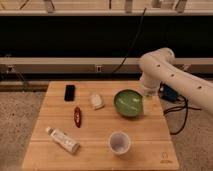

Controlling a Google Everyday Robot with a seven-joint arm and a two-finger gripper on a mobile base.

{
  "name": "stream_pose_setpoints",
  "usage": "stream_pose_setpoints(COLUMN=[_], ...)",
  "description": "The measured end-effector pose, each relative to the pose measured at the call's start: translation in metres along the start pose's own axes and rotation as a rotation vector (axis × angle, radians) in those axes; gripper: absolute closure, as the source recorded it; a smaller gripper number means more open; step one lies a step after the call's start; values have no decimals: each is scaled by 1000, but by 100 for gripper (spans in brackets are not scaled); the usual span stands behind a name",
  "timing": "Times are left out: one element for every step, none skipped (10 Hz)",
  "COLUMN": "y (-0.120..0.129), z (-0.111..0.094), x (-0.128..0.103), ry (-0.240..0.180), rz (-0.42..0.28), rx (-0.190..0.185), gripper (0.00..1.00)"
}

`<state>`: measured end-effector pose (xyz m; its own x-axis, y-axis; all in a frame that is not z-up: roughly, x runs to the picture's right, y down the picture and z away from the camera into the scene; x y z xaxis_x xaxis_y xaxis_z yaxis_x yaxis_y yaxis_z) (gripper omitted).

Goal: Move the arm in a circular motion

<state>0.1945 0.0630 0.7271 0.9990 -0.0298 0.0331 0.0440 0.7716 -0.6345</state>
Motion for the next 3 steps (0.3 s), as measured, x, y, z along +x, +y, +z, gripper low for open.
stream_pose_setpoints(y=[-5, -8, -10], z=[0, -1, 0], x=[-1, -5, -13], ry=[5, 6, 7], rz=[-3, -11, -22], rx=[1, 0, 0], gripper=[20, 20, 20])
